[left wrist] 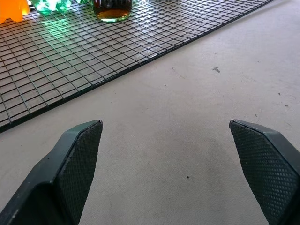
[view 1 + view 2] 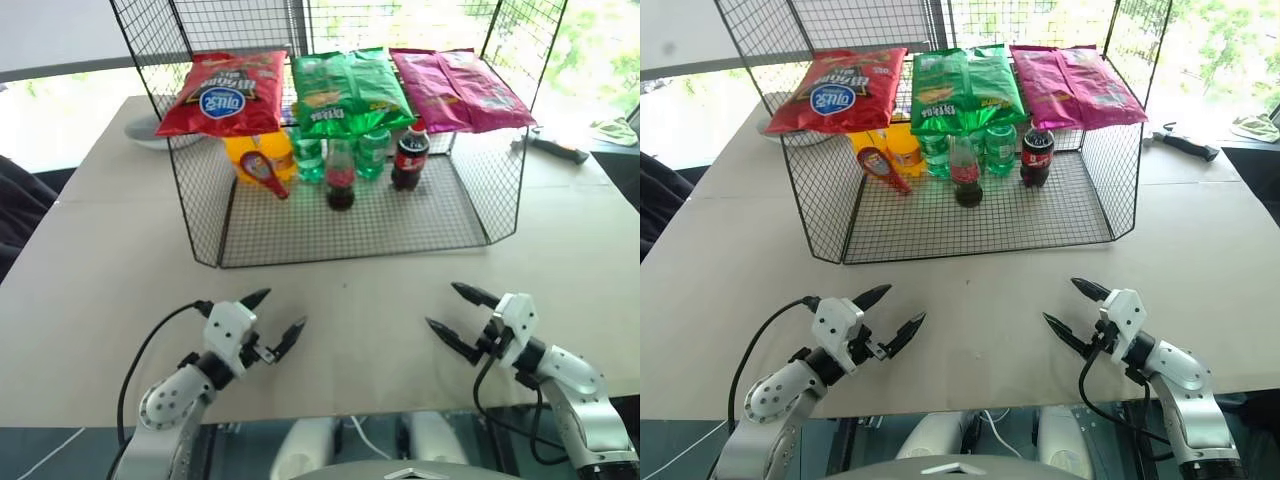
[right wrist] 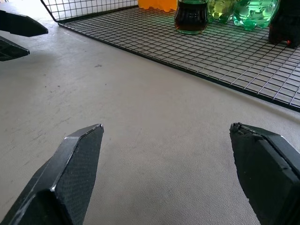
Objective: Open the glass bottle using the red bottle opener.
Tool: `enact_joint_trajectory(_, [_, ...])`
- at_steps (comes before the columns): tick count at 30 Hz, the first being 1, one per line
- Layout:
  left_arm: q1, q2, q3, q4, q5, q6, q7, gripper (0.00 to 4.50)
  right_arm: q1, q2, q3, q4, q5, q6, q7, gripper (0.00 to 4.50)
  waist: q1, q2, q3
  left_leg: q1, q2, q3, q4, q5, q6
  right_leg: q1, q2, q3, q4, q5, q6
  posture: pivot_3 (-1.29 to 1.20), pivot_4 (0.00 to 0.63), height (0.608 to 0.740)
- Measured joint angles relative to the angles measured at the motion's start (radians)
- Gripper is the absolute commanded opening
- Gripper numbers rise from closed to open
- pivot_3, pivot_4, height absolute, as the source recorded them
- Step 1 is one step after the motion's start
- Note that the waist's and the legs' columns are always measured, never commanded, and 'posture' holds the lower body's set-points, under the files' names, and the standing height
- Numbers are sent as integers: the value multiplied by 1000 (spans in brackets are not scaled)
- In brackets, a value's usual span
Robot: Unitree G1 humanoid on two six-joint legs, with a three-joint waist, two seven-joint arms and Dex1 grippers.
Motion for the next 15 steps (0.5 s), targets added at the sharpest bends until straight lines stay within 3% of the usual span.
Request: enact_joint_trajectory(15, [-31, -19, -31, 5, -12, 11, -5, 4500, 11, 5, 0, 4, 1, -19, -16, 4348, -1, 0, 0, 0, 0, 1, 0, 0, 0, 0, 0, 0, 0, 0, 0, 0, 150, 740])
